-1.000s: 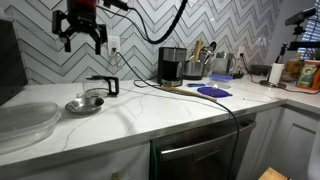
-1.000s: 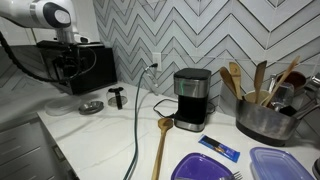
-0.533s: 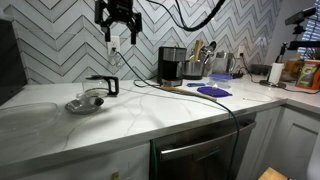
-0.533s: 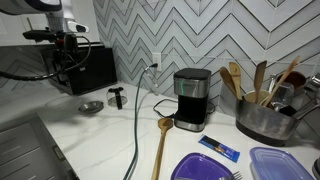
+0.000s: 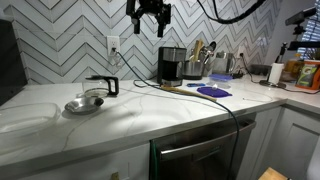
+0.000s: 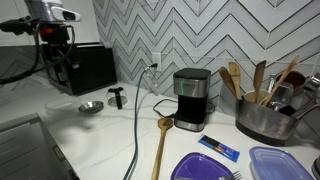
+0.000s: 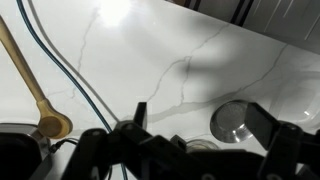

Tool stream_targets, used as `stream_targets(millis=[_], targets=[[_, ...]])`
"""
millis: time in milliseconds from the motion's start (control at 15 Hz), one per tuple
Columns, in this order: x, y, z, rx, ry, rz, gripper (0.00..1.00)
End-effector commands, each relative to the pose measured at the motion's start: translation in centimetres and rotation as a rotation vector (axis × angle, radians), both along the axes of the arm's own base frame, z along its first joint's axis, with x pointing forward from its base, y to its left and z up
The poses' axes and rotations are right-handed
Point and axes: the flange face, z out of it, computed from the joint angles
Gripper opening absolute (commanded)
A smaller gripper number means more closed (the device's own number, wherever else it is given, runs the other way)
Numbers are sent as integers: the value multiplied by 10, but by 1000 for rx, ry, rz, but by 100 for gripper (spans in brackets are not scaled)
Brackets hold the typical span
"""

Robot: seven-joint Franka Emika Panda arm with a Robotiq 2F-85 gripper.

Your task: Remove the clear bowl from the coffee maker top and move it to the left of the metallic plate on the counter top

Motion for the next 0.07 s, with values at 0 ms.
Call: stream_targets(millis=[0], targets=[[2,2,-2,-2,6,4,100]])
